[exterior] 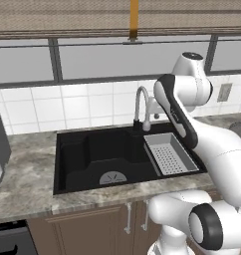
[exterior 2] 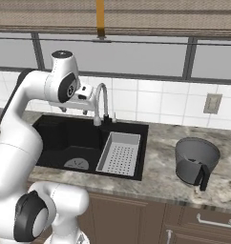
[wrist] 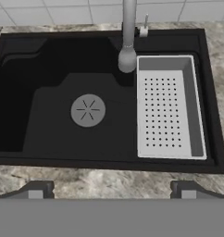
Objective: Turn on the sink faucet and place the jug under the water for a few seconds to fill it up.
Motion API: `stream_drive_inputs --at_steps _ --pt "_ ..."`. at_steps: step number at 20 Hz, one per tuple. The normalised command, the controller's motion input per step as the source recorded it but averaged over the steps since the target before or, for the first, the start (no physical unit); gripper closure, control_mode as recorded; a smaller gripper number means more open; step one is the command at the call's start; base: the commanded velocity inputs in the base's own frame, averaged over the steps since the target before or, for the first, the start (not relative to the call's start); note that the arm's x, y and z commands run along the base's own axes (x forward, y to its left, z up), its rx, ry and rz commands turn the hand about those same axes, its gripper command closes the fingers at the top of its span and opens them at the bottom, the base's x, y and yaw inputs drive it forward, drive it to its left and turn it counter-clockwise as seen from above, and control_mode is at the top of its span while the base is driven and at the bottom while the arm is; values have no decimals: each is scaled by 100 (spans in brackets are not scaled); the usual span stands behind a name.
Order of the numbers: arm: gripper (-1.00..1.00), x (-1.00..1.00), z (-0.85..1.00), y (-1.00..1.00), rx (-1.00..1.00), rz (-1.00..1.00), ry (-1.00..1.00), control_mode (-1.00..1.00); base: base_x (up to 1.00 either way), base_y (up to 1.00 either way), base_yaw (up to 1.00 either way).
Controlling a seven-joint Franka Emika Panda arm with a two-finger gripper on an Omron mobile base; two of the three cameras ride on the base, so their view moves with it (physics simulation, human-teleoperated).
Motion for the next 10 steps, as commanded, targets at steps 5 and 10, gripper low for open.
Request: stream_drive_inputs --at_steps 5,10 --pt "-100 0 -7 -19 1 0 -4 -100 0 0 0" --pt "-100 0 -39 -97 9 1 -26 -100 0 0 0"
